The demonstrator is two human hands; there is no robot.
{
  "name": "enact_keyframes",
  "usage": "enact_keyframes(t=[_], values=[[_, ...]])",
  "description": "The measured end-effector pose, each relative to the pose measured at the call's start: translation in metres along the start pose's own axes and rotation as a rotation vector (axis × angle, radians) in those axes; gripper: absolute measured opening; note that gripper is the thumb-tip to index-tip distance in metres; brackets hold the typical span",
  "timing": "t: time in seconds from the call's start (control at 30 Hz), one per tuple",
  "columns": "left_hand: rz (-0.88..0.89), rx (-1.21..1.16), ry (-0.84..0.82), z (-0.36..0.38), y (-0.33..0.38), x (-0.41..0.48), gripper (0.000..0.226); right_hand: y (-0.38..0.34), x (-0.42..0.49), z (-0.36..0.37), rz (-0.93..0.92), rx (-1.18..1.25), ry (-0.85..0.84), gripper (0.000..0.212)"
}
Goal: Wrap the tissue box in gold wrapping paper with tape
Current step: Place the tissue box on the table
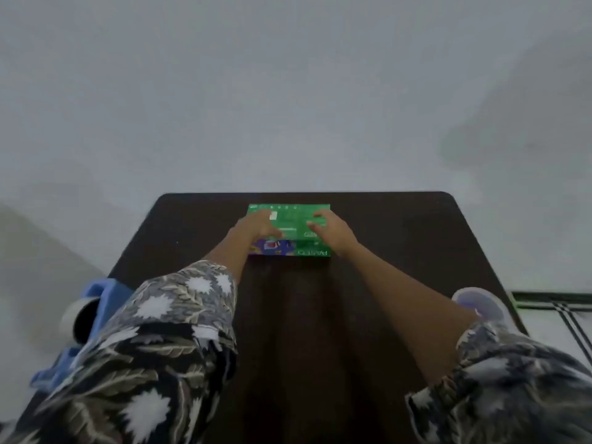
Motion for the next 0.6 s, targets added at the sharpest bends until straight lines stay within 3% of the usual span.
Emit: enact_keyframes(t=[0.07, 0.17, 0.3, 0.47, 0.6], values=[[0.021, 0.085, -0.016, 0.01, -0.017, 0.014, 0.1, 0.012, 0.011, 0.018, 0.089, 0.023, 0.051, 0.054], [0.101, 0.177, -0.002, 0.04, -0.038, 0.029, 0.118, 0.031, 0.022, 0.041, 0.12, -0.205, 0.026, 0.072], [0.19, 0.126, 0.154, 0.057, -0.047, 0.021, 0.105, 0.04, 0.019, 0.059, 0.045, -0.491, -0.011, 0.079], [0.266, 0.222, 0.229, 0.062, -0.046, -0.001, 0.099, 0.038, -0.004, 0.051, -0.044, -0.623, 0.219, 0.074], [0.341, 0.198, 0.287, 0.054, -0.042, -0.003, 0.1, 0.042, -0.003, 0.052, -0.152, -0.459, 0.314, 0.074]])
Point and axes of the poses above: each hand's wrist, its own x-axis towards the middle knuckle, its own z-axis out of the palm, y = z × x, the point moved 9 cm from there along x, towards the middle knuckle, and after that the axes turned 1 degree about z, right-handed, at the moved point
